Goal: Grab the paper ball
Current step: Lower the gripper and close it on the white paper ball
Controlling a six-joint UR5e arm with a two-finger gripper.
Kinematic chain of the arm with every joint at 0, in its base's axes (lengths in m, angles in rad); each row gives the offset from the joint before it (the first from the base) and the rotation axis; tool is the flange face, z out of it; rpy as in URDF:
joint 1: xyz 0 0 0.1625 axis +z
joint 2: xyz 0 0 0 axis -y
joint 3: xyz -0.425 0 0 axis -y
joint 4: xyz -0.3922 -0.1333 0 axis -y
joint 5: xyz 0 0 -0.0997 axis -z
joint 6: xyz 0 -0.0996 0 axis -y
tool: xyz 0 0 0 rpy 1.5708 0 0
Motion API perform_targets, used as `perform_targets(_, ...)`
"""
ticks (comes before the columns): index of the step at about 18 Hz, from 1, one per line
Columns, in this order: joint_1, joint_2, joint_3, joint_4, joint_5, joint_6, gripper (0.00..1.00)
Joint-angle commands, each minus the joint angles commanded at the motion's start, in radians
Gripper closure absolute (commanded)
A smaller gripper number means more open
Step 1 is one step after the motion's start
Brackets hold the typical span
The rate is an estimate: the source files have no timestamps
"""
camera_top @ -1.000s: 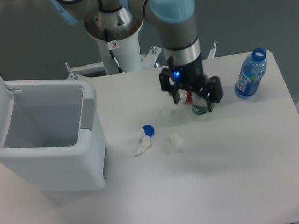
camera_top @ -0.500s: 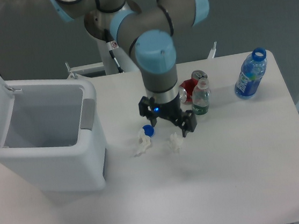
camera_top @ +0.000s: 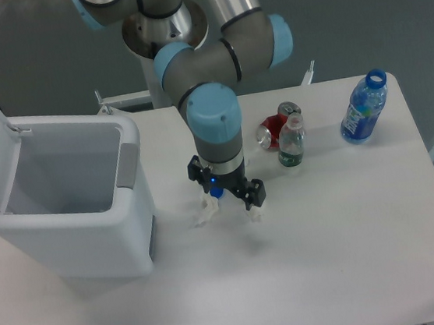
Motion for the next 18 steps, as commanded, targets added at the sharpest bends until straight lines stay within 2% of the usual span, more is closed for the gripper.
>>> perform_targets(5,-0.021,-0.012,-0.031,-0.002,0.008,-0.002,0.00)
perform_targets(18,-0.063,-0.012,-0.046,-0.029,0.021,0.011,0.00)
